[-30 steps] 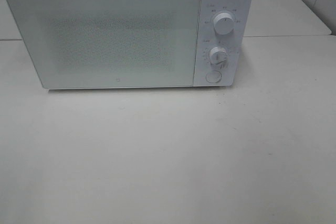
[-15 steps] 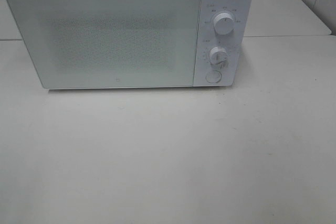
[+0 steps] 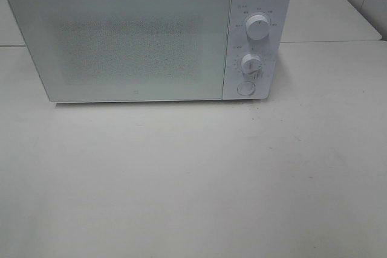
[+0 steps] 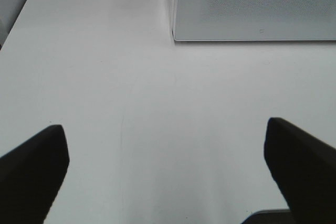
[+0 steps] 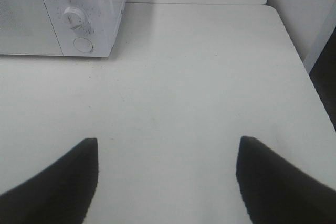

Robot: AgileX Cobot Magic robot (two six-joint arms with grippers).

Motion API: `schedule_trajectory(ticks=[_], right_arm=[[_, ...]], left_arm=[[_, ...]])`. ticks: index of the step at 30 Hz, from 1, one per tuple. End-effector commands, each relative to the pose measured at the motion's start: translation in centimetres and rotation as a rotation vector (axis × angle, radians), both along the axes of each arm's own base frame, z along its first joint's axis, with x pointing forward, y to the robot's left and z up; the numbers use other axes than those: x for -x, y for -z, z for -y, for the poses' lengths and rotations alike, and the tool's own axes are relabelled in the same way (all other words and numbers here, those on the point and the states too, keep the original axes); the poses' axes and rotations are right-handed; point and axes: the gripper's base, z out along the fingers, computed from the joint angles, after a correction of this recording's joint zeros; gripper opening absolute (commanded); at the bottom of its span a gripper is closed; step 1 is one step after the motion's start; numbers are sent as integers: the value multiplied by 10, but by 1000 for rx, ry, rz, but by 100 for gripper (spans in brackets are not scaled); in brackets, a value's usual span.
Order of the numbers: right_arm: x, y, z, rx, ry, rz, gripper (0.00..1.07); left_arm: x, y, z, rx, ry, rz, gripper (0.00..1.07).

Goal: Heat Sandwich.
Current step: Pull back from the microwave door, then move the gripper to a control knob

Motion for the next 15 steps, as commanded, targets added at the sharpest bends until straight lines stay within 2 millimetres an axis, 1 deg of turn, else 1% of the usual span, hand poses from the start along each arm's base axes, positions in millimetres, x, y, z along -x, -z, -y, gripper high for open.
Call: schedule_trajectory(ticks=[1, 2, 4, 6, 7, 9, 10, 11, 13, 14, 15], right_arm=[[-9, -8, -1, 2, 6, 15, 72], [-9, -8, -1, 2, 6, 15, 72], [-20, -12, -2, 7, 2, 5, 72], [-24, -13, -3, 7, 0, 9, 72], [-33, -16, -4, 9, -3, 11, 72], [-43, -19, -5, 8, -7, 20, 74], [-43, -19, -5, 8, -7, 20, 74], [-52, -20, -6, 10, -11, 21, 78], [-60, -21, -8, 11, -15, 17, 81], [-69, -21, -9, 16, -18, 2, 82], [-69, -21, -9, 16, -18, 2, 82]], left_arm=[[3, 1, 0, 13, -1, 22, 96], [3, 1, 0, 13, -1, 22, 96], [3, 1, 0, 13, -1, 22, 96], [3, 1, 0, 13, -1, 22, 96], [3, 1, 0, 13, -1, 22, 96], [3, 1, 0, 13, -1, 22, 96], [3, 1, 0, 13, -1, 22, 96], [3, 1, 0, 13, -1, 22, 96], [3, 1, 0, 13, -1, 22, 96], [3, 1, 0, 13, -1, 22, 96], [3, 1, 0, 13, -1, 22, 96]])
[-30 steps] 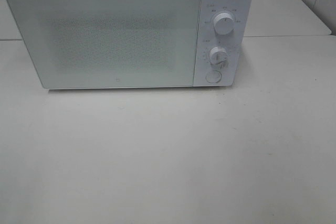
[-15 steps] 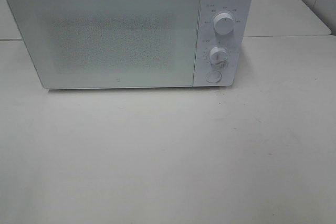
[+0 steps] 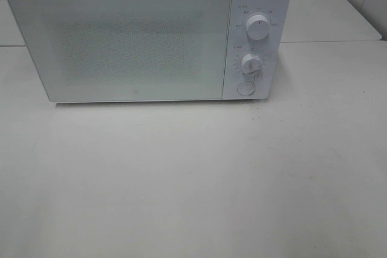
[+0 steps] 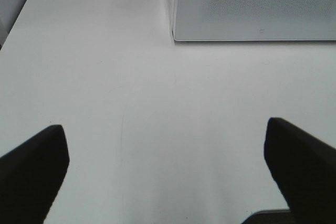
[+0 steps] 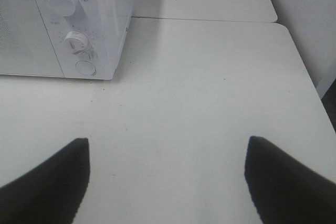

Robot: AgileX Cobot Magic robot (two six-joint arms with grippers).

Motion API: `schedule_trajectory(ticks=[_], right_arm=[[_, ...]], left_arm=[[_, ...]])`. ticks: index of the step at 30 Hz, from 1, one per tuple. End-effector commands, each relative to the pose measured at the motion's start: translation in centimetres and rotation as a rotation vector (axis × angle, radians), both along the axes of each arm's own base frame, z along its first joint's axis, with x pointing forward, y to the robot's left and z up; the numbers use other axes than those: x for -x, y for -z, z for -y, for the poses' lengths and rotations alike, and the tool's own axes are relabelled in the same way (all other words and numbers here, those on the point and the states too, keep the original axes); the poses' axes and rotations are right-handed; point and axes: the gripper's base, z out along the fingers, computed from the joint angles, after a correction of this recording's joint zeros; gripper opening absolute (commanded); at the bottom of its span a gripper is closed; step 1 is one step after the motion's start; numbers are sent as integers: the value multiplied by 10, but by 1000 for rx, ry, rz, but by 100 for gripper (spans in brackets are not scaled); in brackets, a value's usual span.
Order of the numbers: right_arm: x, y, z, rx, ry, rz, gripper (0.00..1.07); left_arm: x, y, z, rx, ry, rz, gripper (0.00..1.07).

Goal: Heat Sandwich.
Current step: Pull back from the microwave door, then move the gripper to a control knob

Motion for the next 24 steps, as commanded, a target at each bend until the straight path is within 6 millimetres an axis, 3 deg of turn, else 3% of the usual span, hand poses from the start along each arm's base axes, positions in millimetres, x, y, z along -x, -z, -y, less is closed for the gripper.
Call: schedule_trajectory(ticks=[1, 13, 24], right_arm=[[-14, -4, -1, 3, 5, 5, 82], [-76, 6, -10, 7, -19, -46, 78], [-113, 20, -15, -2, -32, -61, 76]], left_arm=[[3, 1, 0, 13, -1, 22, 96], [3, 1, 0, 13, -1, 22, 96], [3, 1, 0, 13, -1, 22, 96]])
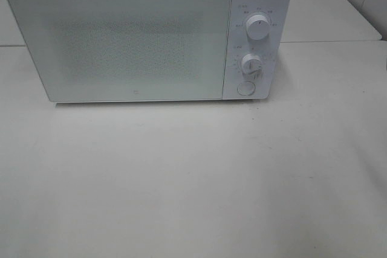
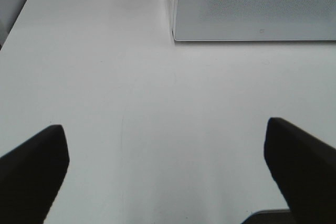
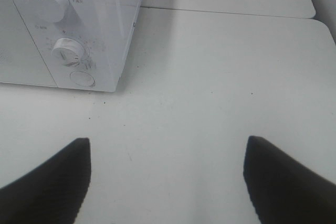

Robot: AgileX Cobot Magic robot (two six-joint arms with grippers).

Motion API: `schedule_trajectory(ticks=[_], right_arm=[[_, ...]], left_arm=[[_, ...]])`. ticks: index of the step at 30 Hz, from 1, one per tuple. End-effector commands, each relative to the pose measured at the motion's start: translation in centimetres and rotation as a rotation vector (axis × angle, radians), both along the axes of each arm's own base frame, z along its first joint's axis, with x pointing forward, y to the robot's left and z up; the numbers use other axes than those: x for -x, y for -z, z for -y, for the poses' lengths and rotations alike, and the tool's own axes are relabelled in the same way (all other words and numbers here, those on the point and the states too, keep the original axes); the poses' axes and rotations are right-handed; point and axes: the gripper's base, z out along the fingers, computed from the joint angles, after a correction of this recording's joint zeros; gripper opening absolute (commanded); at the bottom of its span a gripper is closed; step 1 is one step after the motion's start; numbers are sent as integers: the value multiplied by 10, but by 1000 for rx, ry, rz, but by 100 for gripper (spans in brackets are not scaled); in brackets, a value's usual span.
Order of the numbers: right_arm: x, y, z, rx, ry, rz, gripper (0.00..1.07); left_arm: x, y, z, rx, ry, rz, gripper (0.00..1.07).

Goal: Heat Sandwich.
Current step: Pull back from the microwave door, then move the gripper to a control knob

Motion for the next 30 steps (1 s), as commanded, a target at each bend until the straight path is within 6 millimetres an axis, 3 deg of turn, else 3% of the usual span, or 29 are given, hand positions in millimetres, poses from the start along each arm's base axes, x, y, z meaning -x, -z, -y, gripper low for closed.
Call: schedule_trajectory(ticks=[1, 22, 30], right_arm=[[-11, 0, 0, -17, 10, 25, 76], [-72, 22, -12, -96, -16, 196, 76], [-69, 50, -21, -94, -30, 293, 76]], left_arm=[[3, 1, 0, 13, -1, 22, 96], [3, 1, 0, 13, -1, 22, 96], [3, 1, 0, 13, -1, 22, 96]])
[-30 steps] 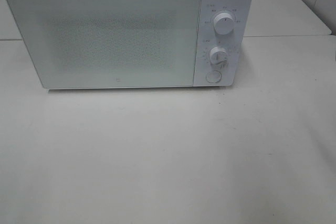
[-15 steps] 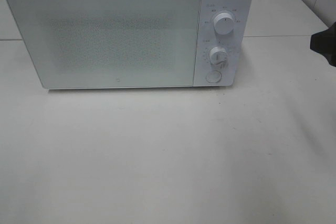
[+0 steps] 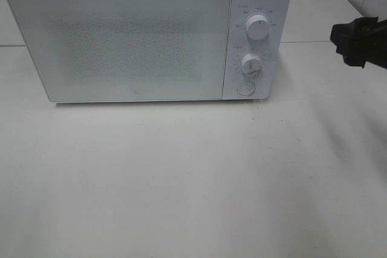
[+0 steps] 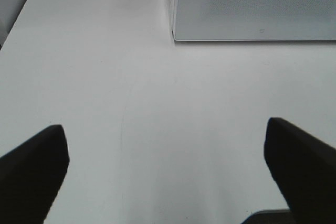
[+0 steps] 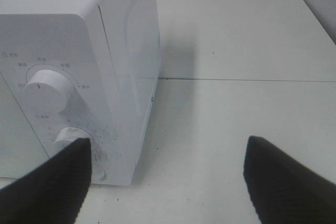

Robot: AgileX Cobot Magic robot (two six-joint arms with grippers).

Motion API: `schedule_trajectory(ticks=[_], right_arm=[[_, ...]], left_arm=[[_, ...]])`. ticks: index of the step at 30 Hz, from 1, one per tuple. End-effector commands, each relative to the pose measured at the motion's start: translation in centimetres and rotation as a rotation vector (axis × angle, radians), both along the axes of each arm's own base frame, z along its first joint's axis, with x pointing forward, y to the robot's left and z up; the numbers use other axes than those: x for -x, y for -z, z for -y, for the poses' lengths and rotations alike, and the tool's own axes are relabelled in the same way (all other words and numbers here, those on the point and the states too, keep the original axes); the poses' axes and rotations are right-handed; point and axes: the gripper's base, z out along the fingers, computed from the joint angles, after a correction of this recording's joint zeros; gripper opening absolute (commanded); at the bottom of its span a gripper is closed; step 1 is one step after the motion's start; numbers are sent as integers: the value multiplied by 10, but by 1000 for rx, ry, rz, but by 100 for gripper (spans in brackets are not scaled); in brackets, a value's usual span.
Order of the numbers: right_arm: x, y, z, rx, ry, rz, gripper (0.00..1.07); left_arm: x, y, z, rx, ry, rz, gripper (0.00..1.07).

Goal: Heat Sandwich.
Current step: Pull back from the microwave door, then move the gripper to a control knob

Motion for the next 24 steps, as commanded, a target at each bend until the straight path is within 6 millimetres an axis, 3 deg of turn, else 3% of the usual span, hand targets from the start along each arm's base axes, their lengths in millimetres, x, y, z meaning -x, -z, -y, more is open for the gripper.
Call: schedule_trajectory(ticks=[1, 7, 24], right_arm=[[4, 8, -5, 9, 8, 63, 76], [10, 21, -14, 24, 40, 92, 76], [20, 58, -71, 75, 107, 135, 76]], left_arm=[[3, 1, 0, 13, -1, 22, 96], [3, 1, 0, 13, -1, 22, 96], [3, 1, 0, 13, -1, 22, 96]])
